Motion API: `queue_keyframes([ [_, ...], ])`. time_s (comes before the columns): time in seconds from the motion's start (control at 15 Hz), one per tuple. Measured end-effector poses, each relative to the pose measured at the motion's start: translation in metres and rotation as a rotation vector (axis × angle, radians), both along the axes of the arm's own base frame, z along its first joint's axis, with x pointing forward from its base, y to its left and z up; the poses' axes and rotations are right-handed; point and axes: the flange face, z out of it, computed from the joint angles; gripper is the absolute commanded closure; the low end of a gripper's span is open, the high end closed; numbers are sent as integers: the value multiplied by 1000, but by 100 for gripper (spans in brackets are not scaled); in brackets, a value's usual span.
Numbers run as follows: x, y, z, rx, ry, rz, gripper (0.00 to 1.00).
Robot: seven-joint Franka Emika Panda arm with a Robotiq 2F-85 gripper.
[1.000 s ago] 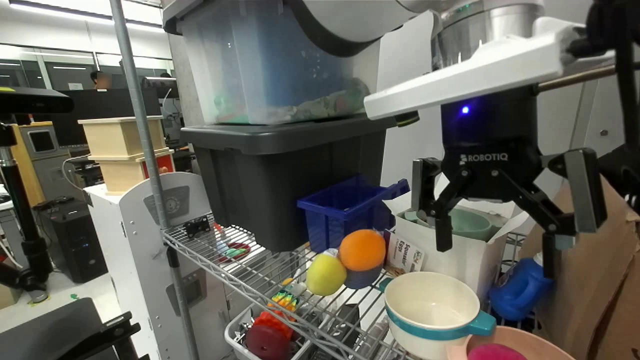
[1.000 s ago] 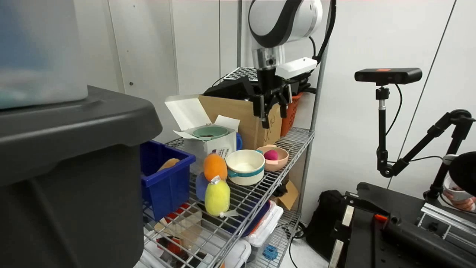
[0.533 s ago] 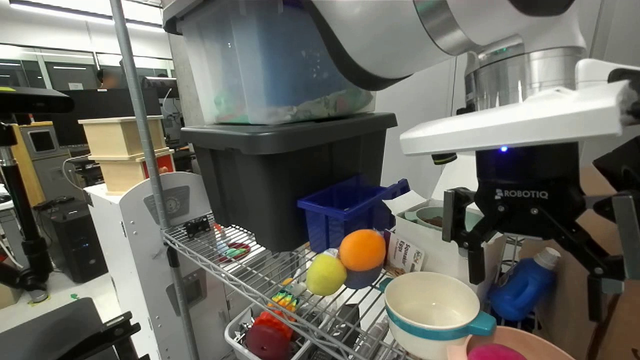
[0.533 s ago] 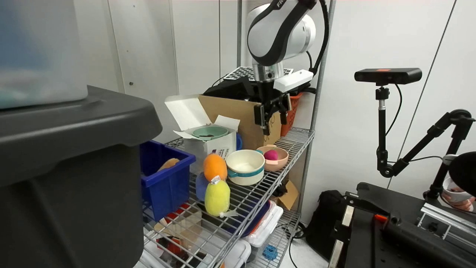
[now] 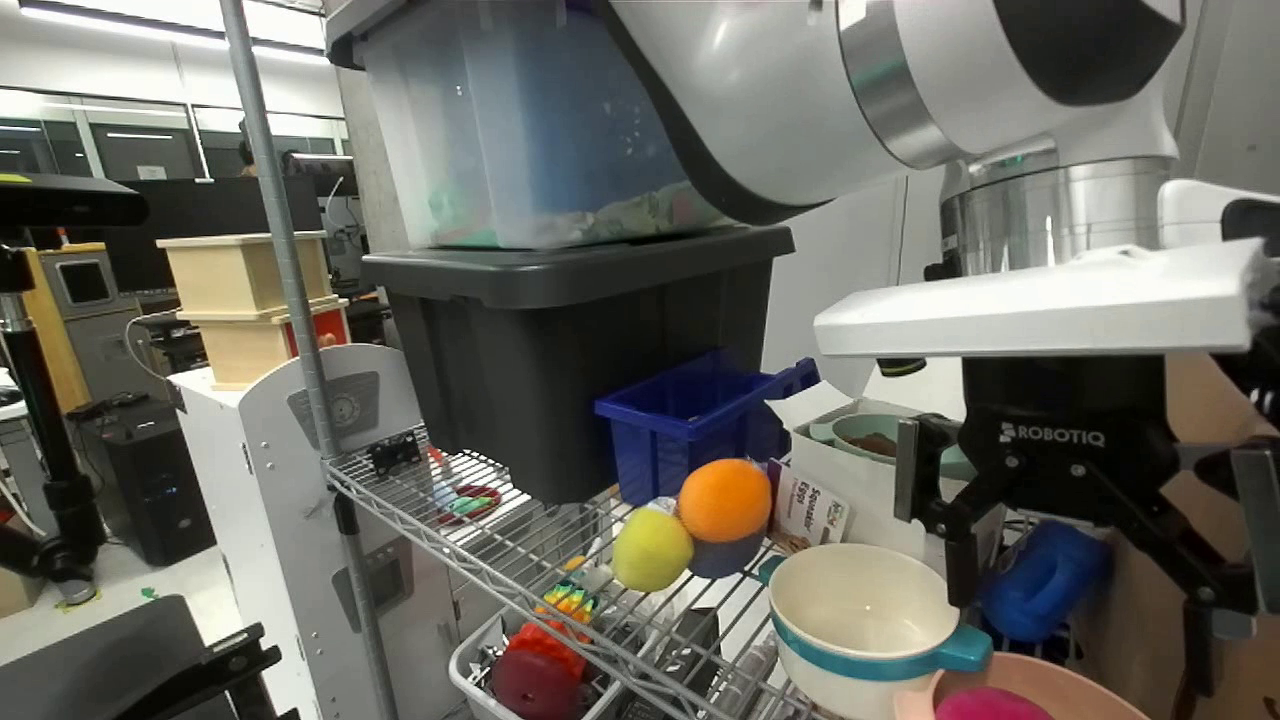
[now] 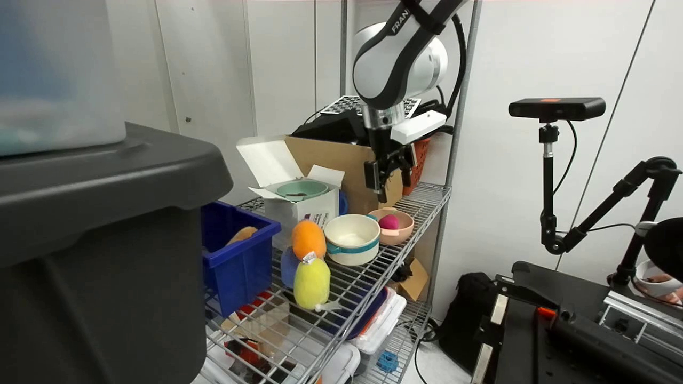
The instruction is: Remove the purple object from the peach bowl and put it in the blue crate
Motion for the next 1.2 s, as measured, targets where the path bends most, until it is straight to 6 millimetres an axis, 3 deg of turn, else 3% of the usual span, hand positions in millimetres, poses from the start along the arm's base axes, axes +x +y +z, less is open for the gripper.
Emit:
queue_keyframes([
  [0.67,-3,0,-40,1,45,-17,0],
  [1.2,8,1,-64,-10,49,-24,0],
])
